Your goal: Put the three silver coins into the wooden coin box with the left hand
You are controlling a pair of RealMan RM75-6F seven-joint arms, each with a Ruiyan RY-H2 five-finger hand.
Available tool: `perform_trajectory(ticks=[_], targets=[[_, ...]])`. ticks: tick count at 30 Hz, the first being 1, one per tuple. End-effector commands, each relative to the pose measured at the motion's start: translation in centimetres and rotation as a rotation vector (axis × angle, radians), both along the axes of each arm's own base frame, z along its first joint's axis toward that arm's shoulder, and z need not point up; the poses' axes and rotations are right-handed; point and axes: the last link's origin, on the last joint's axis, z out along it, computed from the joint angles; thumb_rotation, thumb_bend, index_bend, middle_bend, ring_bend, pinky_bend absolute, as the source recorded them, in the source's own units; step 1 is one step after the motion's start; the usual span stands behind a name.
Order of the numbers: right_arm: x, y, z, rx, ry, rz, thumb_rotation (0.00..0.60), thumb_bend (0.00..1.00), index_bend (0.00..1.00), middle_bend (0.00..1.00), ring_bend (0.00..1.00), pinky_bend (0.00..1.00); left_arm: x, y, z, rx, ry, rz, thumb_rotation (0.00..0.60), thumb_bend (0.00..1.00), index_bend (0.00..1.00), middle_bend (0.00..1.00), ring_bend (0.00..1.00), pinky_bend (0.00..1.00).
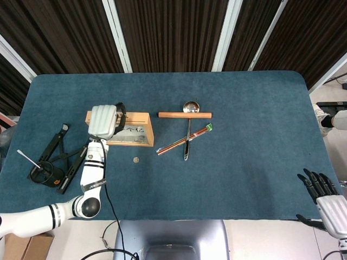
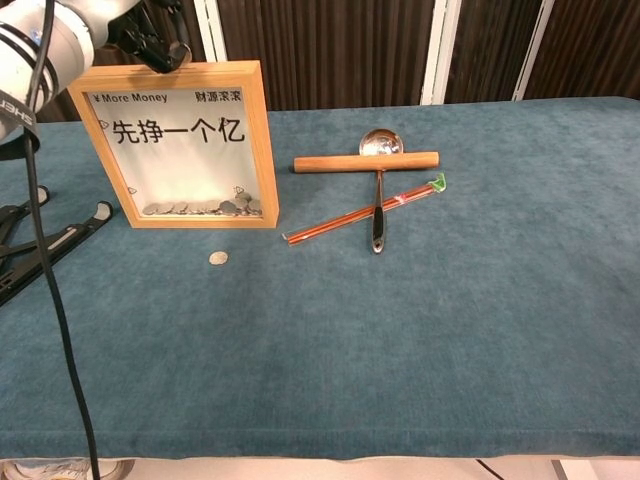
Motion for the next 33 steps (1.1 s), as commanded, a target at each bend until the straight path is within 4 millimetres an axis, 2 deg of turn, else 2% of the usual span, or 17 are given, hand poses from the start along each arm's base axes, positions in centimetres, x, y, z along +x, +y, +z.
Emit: perform_trajectory(ticks=[1, 15, 17, 26, 29, 31, 33], targets=[[0.0, 0.0, 0.0, 0.001, 0.000, 0.000, 0.600, 0.15, 0.00, 0.00, 0.00, 0.00, 0.0, 0.0, -0.2, 0.000, 0.001, 0.000, 0.600, 0.54, 0.60, 1.00, 1.00, 1.00], [0.0, 0.0, 0.0, -0.002, 0.001, 0.000, 0.600, 0.15, 0.00, 0.00, 0.00, 0.00, -0.6, 0.2, -0.8, -0.003, 0.015, 0.000, 0.600, 0.54, 0.59, 1.00, 1.00, 1.00], [0.0, 0.0, 0.0, -0.002, 0.001, -0.001, 0.600, 0.15, 0.00, 0.00, 0.00, 0.00, -0.8, 0.2, -0.8, -0.007, 0.020, 0.005, 0.600, 0.54, 0.56, 1.00, 1.00, 1.00], [0.0, 0.0, 0.0, -0.003, 0.002, -0.001, 0.600, 0.15, 0.00, 0.00, 0.00, 0.00, -0.8, -0.2, -0.4, -0.006, 0.022, -0.009, 0.600, 0.45, 0.27, 1.00, 1.00, 1.00], [0.0, 0.0, 0.0, -0.004, 0.001, 0.000, 0.600, 0.15, 0.00, 0.00, 0.00, 0.00, -0.5, -0.7, 0.0, 0.000, 0.010, -0.040, 0.600, 0.43, 0.26, 1.00, 1.00, 1.00], [0.0, 0.0, 0.0, -0.004, 0.000, 0.000, 0.600, 0.15, 0.00, 0.00, 0.00, 0.00, -0.1, -2.0, 0.4, -0.009, -0.015, -0.084, 0.600, 0.41, 0.28, 1.00, 1.00, 1.00], [0.0, 0.1, 0.1, -0.006, 0.000, 0.001, 0.600, 0.15, 0.00, 0.00, 0.00, 0.00, 0.0, -4.1, 0.7, -0.026, -0.050, -0.145, 0.600, 0.41, 0.31, 1.00, 1.00, 1.00]])
